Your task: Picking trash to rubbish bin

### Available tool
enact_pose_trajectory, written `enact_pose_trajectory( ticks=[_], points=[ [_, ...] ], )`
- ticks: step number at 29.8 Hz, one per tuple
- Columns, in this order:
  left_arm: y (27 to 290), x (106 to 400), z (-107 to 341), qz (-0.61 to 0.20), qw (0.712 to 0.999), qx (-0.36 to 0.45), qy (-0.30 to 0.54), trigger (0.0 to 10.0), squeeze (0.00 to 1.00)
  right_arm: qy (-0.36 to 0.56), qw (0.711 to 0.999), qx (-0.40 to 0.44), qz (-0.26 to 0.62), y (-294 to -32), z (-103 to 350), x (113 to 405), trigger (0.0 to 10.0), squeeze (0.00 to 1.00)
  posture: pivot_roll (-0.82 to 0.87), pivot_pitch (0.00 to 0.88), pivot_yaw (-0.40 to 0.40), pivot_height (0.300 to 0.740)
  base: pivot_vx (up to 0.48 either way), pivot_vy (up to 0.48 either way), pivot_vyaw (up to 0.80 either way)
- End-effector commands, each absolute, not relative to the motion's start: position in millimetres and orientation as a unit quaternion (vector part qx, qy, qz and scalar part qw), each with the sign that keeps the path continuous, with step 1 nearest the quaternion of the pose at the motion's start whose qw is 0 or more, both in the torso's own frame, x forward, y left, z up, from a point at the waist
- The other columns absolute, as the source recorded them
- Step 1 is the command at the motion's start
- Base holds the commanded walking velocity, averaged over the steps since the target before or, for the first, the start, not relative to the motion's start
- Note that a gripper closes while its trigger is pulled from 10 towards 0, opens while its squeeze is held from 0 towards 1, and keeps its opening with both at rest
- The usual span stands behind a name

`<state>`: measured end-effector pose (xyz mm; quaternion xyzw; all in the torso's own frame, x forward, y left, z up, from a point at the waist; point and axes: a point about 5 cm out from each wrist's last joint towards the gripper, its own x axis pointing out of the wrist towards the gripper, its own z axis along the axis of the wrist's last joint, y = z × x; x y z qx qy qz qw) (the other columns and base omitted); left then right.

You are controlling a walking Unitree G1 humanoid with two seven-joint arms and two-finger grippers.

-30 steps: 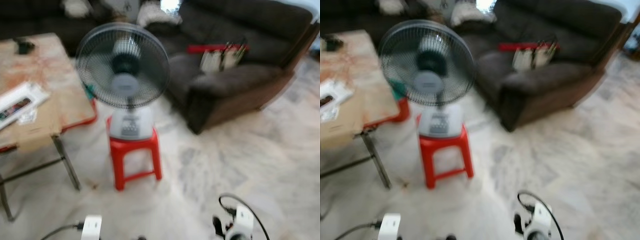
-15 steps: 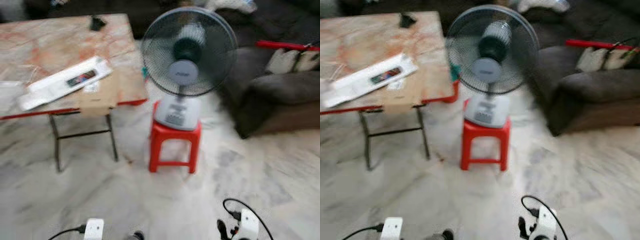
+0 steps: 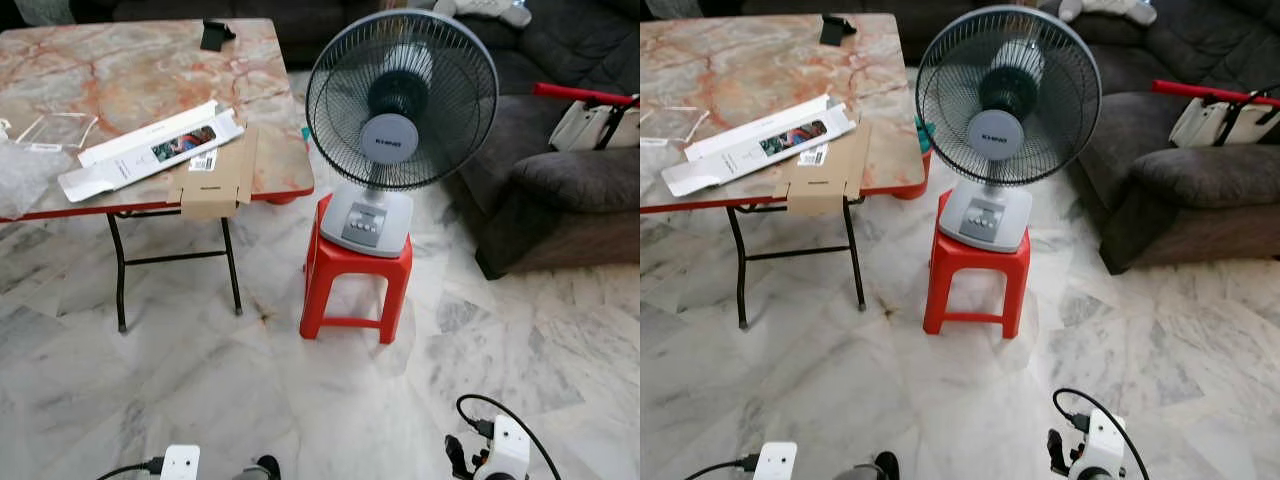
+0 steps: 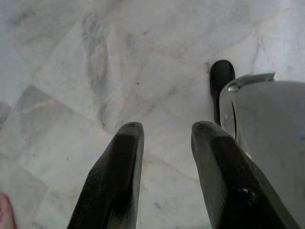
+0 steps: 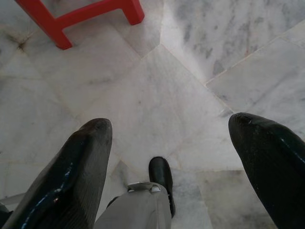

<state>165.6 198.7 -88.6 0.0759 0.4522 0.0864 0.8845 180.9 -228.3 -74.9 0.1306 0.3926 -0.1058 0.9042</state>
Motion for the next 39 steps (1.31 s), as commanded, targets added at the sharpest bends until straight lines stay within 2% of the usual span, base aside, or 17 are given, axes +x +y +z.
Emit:
enact_pose_trajectory(
  ticks=[1, 11, 14, 19, 22, 32, 39],
  points=[
    [181, 162, -93, 0.066, 0.881, 0.061, 0.464, 10.0, 0.0, 0.395, 0.902, 0.133, -0.114, -232, -76, 177, 10.0, 0.0, -0.02, 0.158, -0.086, 0.74, 0.0, 0.0, 0.0],
    [179, 157, -95, 0.076, 0.88, 0.055, 0.466, 10.0, 0.0, 0.412, 0.897, 0.123, -0.103, -228, -79, 173, 10.0, 0.0, 0.05, 0.11, -0.096, 0.74, 0.0, 0.0, 0.0],
    [177, 155, -95, 0.084, 0.881, 0.05, 0.463, 10.0, 0.0, 0.419, 0.898, 0.107, -0.085, -226, -78, 177, 10.0, 0.0, 0.08, 0.08, -0.11, 0.74, 0.0, 0.0, 0.0],
    [178, 158, -94, 0.091, 0.885, 0.051, 0.453, 10.0, 0.0, 0.404, 0.905, 0.109, -0.077, -224, -72, 191, 10.0, 0.0, 0.06, 0.088, -0.114, 0.74, 0.0, 0.0, 0.0],
    [181, 168, -88, 0.107, 0.896, 0.06, 0.427, 10.0, 0.0, 0.391, 0.911, 0.107, -0.072, -222, -66, 202, 10.0, 0.0, 0.05, 0.106, -0.115, 0.74, 0.0, 0.0, 0.0],
    [184, 232, -46, 0.116, 0.948, 0.095, 0.281, 10.0, 0.0, 0.355, 0.927, 0.105, -0.067, -228, -53, 220, 10.0, 0.0, 0.02, 0.106, -0.129, 0.74, 0.0, 0.0, 0.0],
    [181, 259, -17, 0.119, 0.971, 0.102, 0.181, 10.0, 0.0, 0.274, 0.956, 0.098, -0.031, -225, -25, 257, 10.0, 0.0, 0.02, 0.116, -0.115, 0.74, 0.0, 0.0, 0.0]
  ],
)
